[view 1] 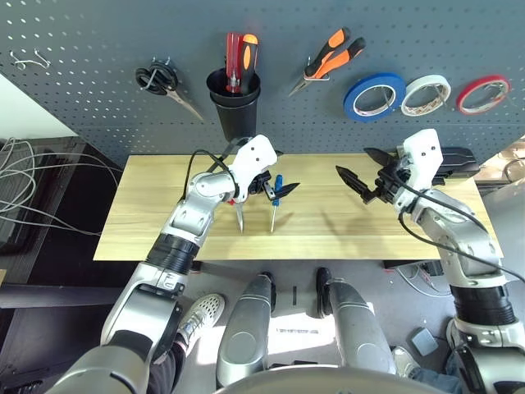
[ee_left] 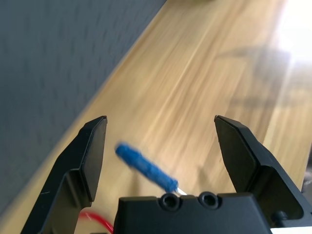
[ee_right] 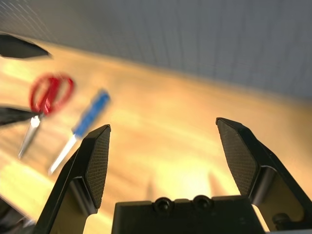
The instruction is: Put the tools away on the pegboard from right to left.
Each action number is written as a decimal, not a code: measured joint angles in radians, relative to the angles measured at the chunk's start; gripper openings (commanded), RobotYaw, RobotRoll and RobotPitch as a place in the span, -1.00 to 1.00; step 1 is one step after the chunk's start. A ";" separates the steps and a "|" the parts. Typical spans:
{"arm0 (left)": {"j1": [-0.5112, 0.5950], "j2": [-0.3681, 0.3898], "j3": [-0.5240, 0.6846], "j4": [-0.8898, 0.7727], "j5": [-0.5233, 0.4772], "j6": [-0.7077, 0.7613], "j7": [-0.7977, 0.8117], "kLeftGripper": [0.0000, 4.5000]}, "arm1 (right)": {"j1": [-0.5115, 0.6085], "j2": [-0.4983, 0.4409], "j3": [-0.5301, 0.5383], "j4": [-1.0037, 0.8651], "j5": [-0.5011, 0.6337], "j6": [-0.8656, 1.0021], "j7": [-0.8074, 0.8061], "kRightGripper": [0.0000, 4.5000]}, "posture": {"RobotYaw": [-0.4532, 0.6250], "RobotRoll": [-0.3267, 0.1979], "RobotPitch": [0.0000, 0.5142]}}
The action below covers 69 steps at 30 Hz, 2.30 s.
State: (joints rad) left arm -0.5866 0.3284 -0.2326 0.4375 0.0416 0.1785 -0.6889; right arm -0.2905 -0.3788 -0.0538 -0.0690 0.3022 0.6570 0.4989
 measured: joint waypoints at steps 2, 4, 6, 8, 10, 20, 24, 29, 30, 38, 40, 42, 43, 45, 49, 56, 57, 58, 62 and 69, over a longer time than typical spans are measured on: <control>-0.021 -0.025 -0.003 0.076 0.021 0.006 0.047 1.00 | 0.002 0.016 0.013 0.023 0.003 0.008 0.003 0.99 | 0.08 0.25 0.12; -0.044 -0.044 -0.006 0.137 0.045 -0.001 0.092 1.00 | 0.013 0.012 0.048 0.038 -0.006 -0.002 0.025 0.99 | 0.09 0.25 0.12; -0.069 -0.073 -0.004 0.183 0.063 -0.009 0.147 1.00 | 0.047 -0.003 0.106 0.040 -0.027 -0.004 0.055 0.99 | 0.10 0.25 0.13; -0.082 -0.103 -0.002 0.211 0.067 -0.009 0.182 1.00 | 0.062 0.001 0.142 0.046 -0.036 -0.004 0.067 0.99 | 0.10 0.25 0.14; -0.098 -0.136 -0.002 0.241 0.073 0.007 0.206 1.00 | 0.050 0.013 0.145 0.053 -0.040 -0.013 0.065 0.99 | 0.10 0.25 0.15; -0.139 -0.195 -0.015 0.380 0.122 0.094 0.288 1.00 | -0.021 0.012 0.144 0.064 -0.053 -0.036 0.058 0.99 | 0.06 0.25 0.16; -0.164 -0.212 -0.009 0.448 0.128 0.101 0.334 1.00 | -0.031 0.012 0.143 0.063 -0.057 -0.036 0.055 0.99 | 0.05 0.25 0.17; -0.184 -0.246 -0.014 0.549 0.140 0.096 0.352 1.00 | -0.036 0.012 0.143 0.055 -0.061 -0.035 0.055 0.99 | 0.03 0.25 0.18; -0.185 -0.253 -0.017 0.561 0.145 0.096 0.351 1.00 | -0.038 0.012 0.143 0.052 -0.061 -0.034 0.054 0.99 | 0.03 0.25 0.18; -0.192 -0.276 -0.015 0.608 0.149 0.095 0.353 0.33 | -0.047 0.012 0.143 0.038 -0.062 -0.031 0.048 1.00 | 0.04 0.25 0.16; -0.192 -0.274 -0.014 0.609 0.150 0.093 0.356 0.03 | -0.050 0.012 0.143 0.037 -0.061 -0.031 0.050 1.00 | 0.04 0.25 0.16; -0.192 -0.271 -0.012 0.609 0.150 0.093 0.364 -0.25 | -0.051 0.002 0.145 0.037 -0.062 -0.031 0.067 1.00 | 0.05 0.25 0.16; -0.191 -0.267 -0.009 0.609 0.150 0.093 0.370 -0.42 | -0.051 -0.008 0.147 0.037 -0.062 -0.031 0.080 1.00 | 0.05 0.25 0.16; -0.191 -0.260 -0.004 0.609 0.150 0.093 0.380 -0.70 | -0.051 -0.023 0.149 0.037 -0.066 -0.031 0.095 1.00 | 0.06 0.25 0.15; -0.184 -0.255 -0.001 0.602 0.149 0.086 0.385 -0.79 | -0.055 -0.048 0.165 0.042 -0.072 -0.025 0.128 1.00 | 0.07 0.25 0.15; -0.056 -0.202 0.002 0.406 0.137 -0.107 0.344 -0.79 | -0.061 -0.165 0.168 0.054 -0.069 0.021 0.225 1.00 | 0.07 0.25 0.14; -0.021 -0.190 0.009 0.340 0.120 -0.159 0.326 -0.79 | -0.058 -0.185 0.169 0.055 -0.068 0.021 0.246 1.00 | 0.07 0.25 0.14; 0.000 -0.186 0.015 0.294 0.110 -0.197 0.313 -0.79 | -0.056 -0.203 0.168 0.059 -0.068 0.022 0.259 1.00 | 0.07 0.25 0.14; 0.091 -0.180 0.057 0.081 0.030 -0.316 0.267 -0.79 | -0.055 -0.224 0.168 0.062 -0.066 0.021 0.298 1.00 | 0.08 0.25 0.12; 0.142 -0.185 0.096 -0.203 -0.095 -0.443 0.206 -0.79 | -0.090 -0.223 0.168 0.073 -0.066 -0.011 0.345 1.00 | 0.10 0.25 0.08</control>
State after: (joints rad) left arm -0.4443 0.1438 -0.1364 0.2344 -0.0539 -0.2646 -0.4827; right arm -0.3808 -0.6017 0.1147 0.0036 0.2367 0.6461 0.8442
